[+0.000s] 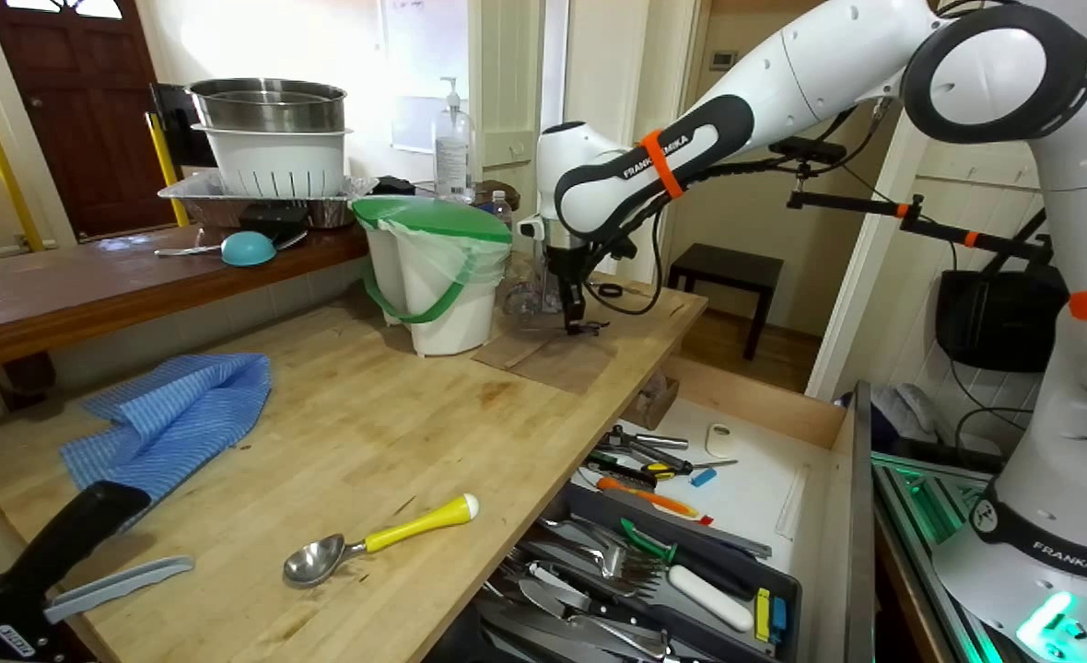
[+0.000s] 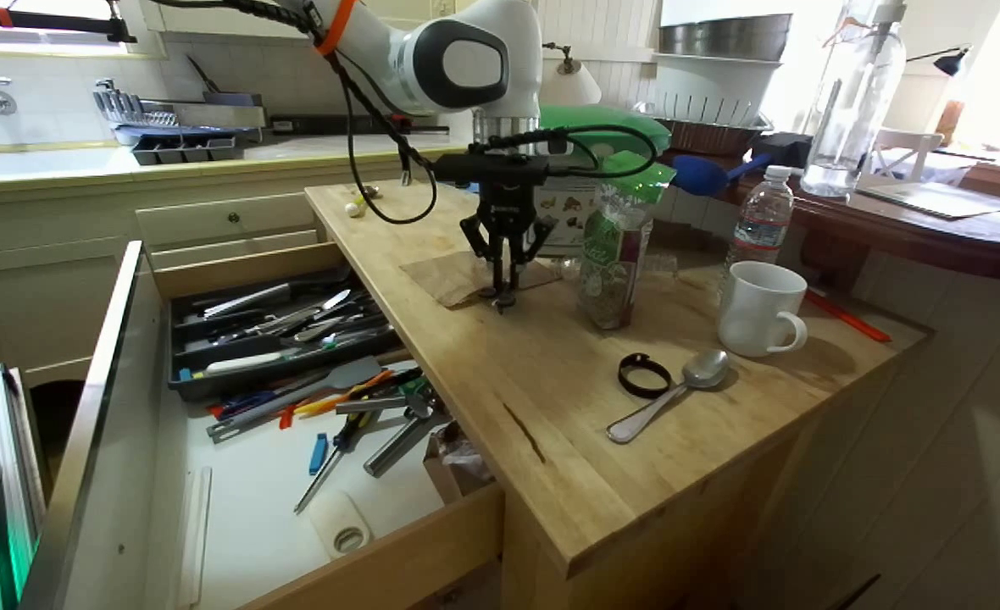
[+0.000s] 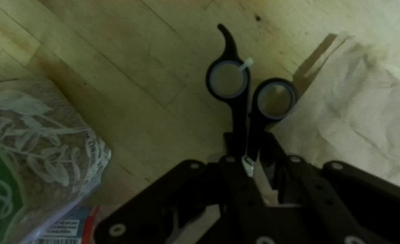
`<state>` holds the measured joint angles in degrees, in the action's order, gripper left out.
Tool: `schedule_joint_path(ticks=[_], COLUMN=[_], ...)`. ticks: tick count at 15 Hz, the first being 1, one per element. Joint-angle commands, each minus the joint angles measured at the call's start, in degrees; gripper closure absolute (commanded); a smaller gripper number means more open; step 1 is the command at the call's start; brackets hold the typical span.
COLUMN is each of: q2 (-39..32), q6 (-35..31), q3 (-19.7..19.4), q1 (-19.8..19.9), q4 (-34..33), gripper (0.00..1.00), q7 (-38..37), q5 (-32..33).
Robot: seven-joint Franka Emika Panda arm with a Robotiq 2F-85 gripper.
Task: Pick up the scissors and place it in the right panel of the cutlery holder in the drawer
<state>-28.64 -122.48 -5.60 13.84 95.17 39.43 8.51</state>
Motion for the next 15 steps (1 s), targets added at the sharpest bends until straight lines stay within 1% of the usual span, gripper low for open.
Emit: schedule_joint_path(ticks=[1,3,6,9,12,15], q2=[6.51,8.37,9.33,10.14,10.53,11.90], q6=[1.93,4.04,10.10,13.03,13.91,12.97], q3=[0.27,0.69,0.76,2.46,3.90,4.75], q1=[-0.01,0.16,-0.24,-0.49,-3.02,-6.53], q4=[4.71,5.42,4.89,5.80,6.61,8.34], gripper=[0.94,0.94,0.94,0.94,0.94,0.94], q7=[0.35,2.06,4.24,12.03,16.13,15.54], q5=[0.74,-0.09,0.10,-0.83,1.82,6.11])
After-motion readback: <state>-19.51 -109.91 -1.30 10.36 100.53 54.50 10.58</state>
